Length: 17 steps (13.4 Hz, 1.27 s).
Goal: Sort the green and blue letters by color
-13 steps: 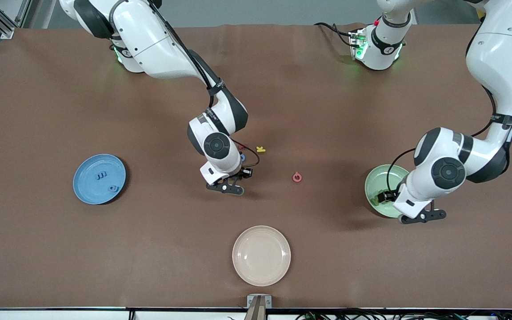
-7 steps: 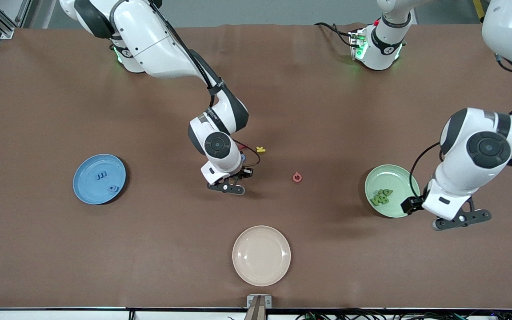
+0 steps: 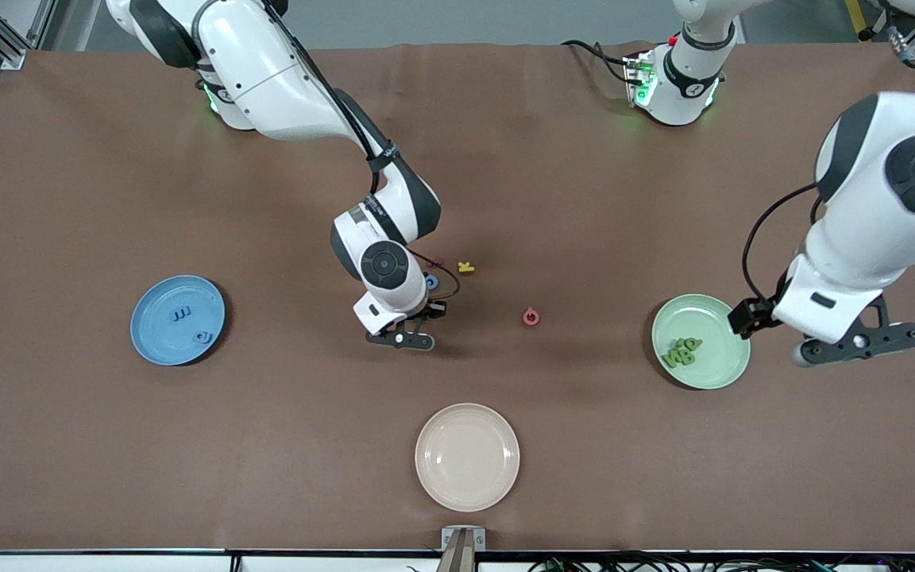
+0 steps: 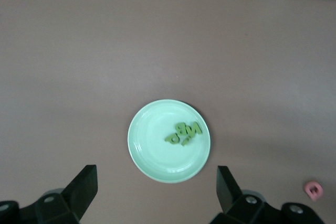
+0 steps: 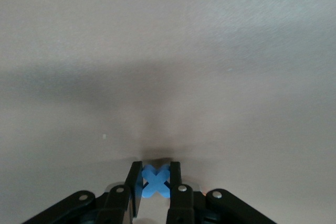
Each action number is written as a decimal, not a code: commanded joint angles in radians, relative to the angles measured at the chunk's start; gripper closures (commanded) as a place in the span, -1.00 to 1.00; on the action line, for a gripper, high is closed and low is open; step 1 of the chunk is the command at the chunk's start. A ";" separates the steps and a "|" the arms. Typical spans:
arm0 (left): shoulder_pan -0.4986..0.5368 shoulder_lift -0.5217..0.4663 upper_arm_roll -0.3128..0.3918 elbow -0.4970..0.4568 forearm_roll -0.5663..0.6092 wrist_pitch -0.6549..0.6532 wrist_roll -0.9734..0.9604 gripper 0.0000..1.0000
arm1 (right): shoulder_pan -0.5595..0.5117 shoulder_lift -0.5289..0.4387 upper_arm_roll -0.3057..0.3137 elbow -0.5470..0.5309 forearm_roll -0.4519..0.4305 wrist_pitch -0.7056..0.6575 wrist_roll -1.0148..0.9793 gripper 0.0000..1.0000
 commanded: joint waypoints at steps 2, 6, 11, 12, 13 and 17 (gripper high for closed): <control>-0.088 -0.144 0.189 0.007 -0.183 -0.110 0.189 -1.00 | -0.093 -0.090 0.008 -0.027 0.008 -0.145 -0.164 0.74; -0.337 -0.267 0.532 -0.008 -0.343 -0.230 0.255 -1.00 | -0.203 -0.210 0.006 -0.174 0.003 -0.152 -0.388 0.73; -0.391 -0.375 0.621 -0.098 -0.397 -0.258 0.292 -1.00 | -0.389 -0.346 0.006 -0.372 -0.049 -0.091 -0.692 0.73; -0.388 -0.378 0.621 -0.097 -0.392 -0.256 0.295 -1.00 | -0.435 -0.362 0.006 -0.404 -0.054 -0.063 -0.758 0.73; -0.376 -0.375 0.621 -0.097 -0.400 -0.248 0.313 -1.00 | -0.473 -0.366 0.006 -0.421 -0.055 -0.042 -0.822 0.73; -0.374 -0.369 0.621 -0.095 -0.399 -0.227 0.335 -1.00 | -0.628 -0.365 0.003 -0.433 -0.100 0.001 -1.004 0.73</control>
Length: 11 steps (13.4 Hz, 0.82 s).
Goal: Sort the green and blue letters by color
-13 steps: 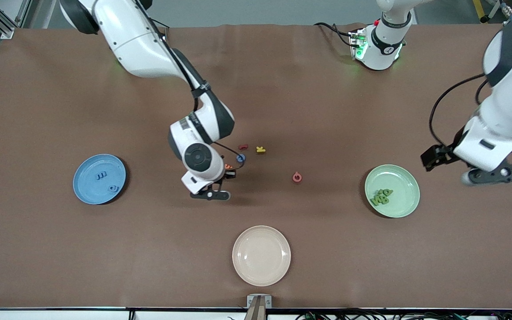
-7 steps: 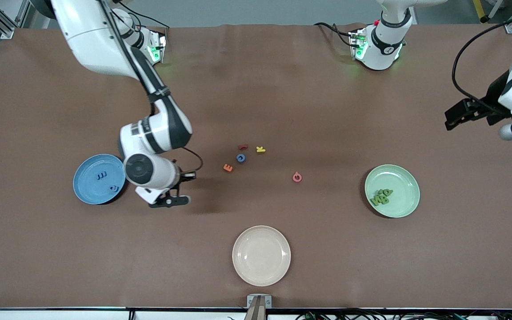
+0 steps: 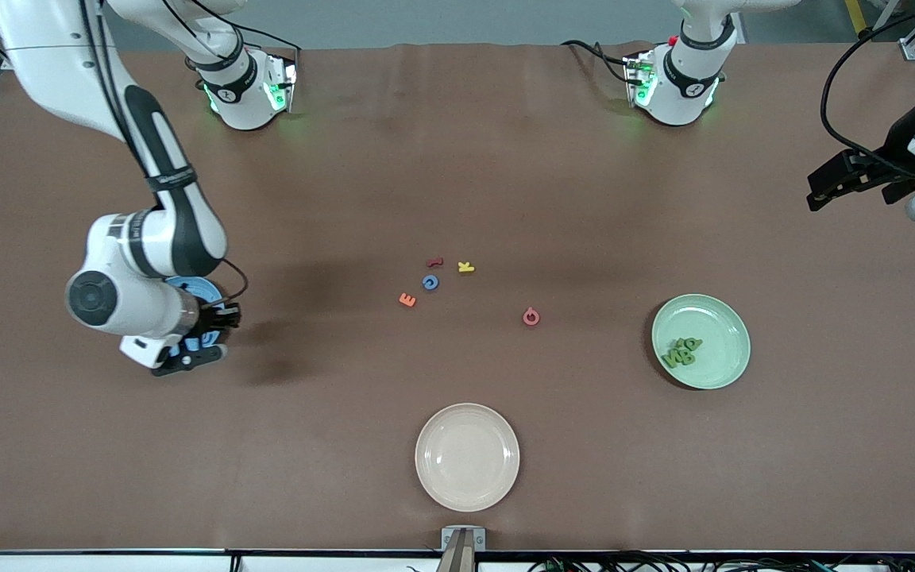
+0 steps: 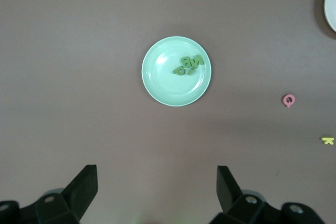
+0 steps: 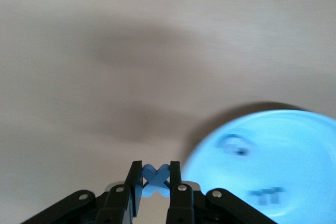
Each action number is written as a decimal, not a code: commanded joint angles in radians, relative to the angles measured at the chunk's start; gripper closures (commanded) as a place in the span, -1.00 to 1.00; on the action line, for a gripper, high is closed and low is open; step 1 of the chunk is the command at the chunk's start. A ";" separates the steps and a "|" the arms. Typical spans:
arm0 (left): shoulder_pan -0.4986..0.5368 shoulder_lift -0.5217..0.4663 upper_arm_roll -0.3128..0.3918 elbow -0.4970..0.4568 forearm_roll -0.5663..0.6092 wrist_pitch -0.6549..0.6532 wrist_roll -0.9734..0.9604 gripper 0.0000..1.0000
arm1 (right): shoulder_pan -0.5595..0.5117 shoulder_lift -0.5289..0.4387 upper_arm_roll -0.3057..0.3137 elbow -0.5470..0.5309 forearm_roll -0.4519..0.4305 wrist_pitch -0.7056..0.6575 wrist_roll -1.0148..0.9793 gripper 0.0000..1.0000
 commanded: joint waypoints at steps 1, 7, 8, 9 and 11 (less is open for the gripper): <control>0.002 -0.015 0.005 -0.023 -0.018 0.020 0.024 -1.00 | -0.092 -0.034 0.021 -0.063 -0.029 0.067 -0.110 0.73; -0.003 -0.009 0.004 -0.018 -0.017 0.038 0.021 -1.00 | -0.129 -0.035 0.022 -0.195 -0.027 0.221 -0.152 0.68; -0.004 -0.009 0.000 -0.018 -0.017 0.038 0.021 -1.00 | -0.128 -0.035 0.022 -0.200 -0.027 0.221 -0.151 0.67; -0.004 -0.009 -0.001 -0.018 -0.014 0.038 0.021 -1.00 | -0.128 -0.040 0.022 -0.212 -0.027 0.221 -0.149 0.66; -0.007 0.003 -0.001 -0.015 -0.006 0.052 0.021 -1.00 | -0.126 -0.049 0.022 -0.214 -0.027 0.211 -0.146 0.11</control>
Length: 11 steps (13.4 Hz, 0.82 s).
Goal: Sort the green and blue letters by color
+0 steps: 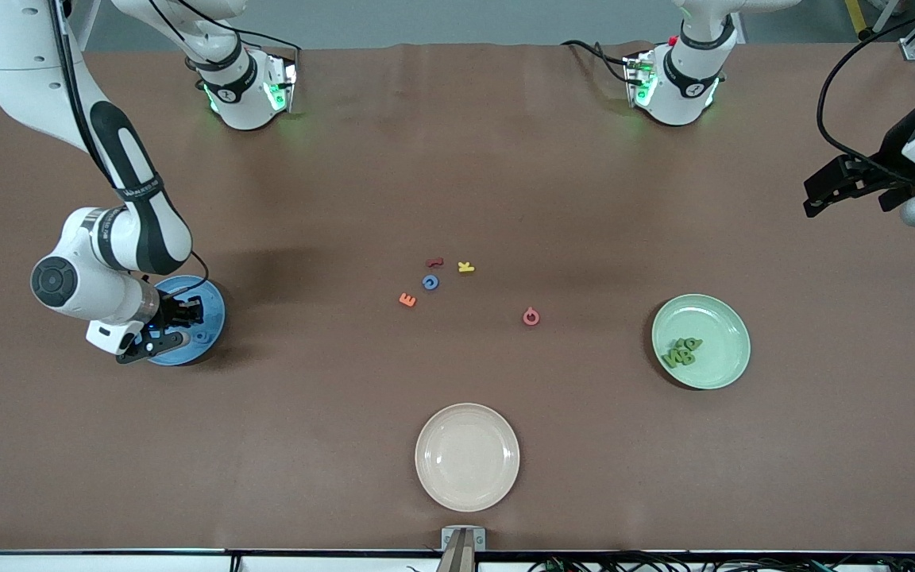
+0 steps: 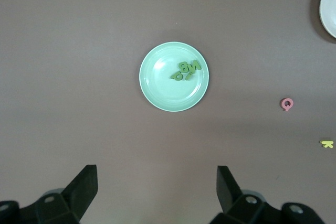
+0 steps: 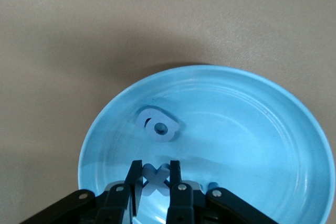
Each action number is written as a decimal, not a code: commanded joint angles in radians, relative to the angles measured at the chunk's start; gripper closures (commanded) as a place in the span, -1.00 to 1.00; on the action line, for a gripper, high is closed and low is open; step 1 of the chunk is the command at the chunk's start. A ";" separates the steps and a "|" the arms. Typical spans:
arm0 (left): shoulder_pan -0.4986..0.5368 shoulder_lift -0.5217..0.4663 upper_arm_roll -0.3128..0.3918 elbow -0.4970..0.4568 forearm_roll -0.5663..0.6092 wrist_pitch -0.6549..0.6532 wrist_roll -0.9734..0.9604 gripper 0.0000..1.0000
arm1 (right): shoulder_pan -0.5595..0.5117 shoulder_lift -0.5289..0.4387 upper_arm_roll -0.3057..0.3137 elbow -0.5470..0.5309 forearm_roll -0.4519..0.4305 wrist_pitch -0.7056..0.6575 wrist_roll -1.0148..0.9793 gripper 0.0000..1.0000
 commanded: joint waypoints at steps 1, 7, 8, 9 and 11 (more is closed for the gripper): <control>0.001 0.004 0.001 -0.003 -0.003 0.028 0.020 -1.00 | -0.005 -0.051 0.007 -0.041 -0.011 -0.001 0.005 -0.56; -0.006 0.007 -0.002 -0.003 -0.014 0.027 0.017 -1.00 | 0.160 -0.117 0.012 -0.004 -0.010 -0.157 0.307 -0.69; -0.006 0.007 0.000 -0.003 -0.015 0.027 0.017 -1.00 | 0.202 -0.110 0.015 0.029 -0.002 -0.202 0.405 -0.69; -0.007 0.010 -0.002 -0.003 -0.015 0.029 0.017 -1.00 | 0.251 -0.108 0.017 0.057 0.005 -0.222 0.500 -0.69; -0.009 0.013 -0.002 -0.001 -0.017 0.029 0.017 -1.00 | 0.363 -0.101 0.020 0.088 0.015 -0.225 0.675 -0.69</control>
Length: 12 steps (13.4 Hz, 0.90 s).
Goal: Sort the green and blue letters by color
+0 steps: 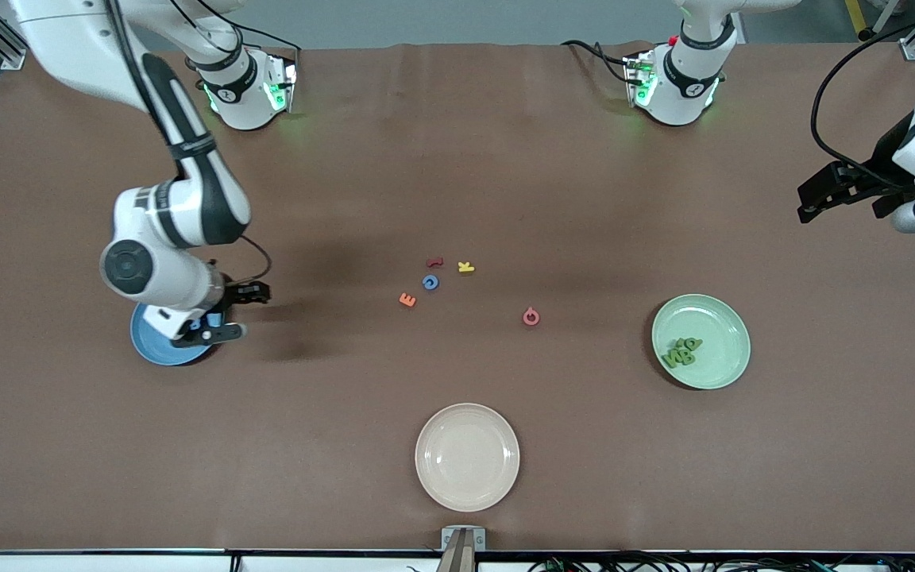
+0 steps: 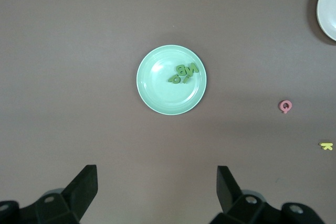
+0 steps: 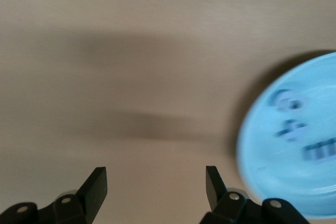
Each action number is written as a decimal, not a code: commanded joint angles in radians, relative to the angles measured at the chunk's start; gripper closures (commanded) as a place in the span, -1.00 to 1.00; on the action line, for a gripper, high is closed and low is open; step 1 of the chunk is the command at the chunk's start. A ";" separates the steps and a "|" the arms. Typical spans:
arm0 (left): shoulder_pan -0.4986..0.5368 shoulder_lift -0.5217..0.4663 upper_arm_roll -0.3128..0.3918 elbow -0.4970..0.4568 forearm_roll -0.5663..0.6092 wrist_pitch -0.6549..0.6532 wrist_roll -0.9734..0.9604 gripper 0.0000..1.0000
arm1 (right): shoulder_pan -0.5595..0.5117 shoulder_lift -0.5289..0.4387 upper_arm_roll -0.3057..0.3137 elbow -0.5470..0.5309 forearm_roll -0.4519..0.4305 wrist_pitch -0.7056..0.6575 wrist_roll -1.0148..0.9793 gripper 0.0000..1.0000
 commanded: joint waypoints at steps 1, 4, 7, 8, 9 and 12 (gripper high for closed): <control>-0.003 0.002 0.002 0.000 -0.017 0.010 0.015 -1.00 | 0.137 0.015 -0.005 0.035 0.065 -0.013 0.210 -0.69; -0.002 0.002 -0.006 0.002 -0.018 0.018 0.015 -1.00 | 0.279 0.059 -0.008 0.103 0.202 -0.009 0.321 -0.69; 0.001 -0.003 -0.006 0.000 -0.018 0.016 0.020 -1.00 | 0.380 0.147 -0.008 0.212 0.193 -0.003 0.499 -0.69; 0.000 -0.006 -0.008 0.000 -0.015 0.013 0.020 -1.00 | 0.400 0.174 -0.008 0.242 0.193 -0.002 0.519 -0.69; 0.001 -0.007 -0.008 0.000 -0.017 0.012 0.020 -1.00 | 0.416 0.200 -0.009 0.268 0.191 0.010 0.542 -0.69; 0.003 -0.007 -0.006 -0.001 -0.017 0.010 0.020 -1.00 | 0.465 0.280 -0.011 0.325 0.188 0.075 0.607 -0.69</control>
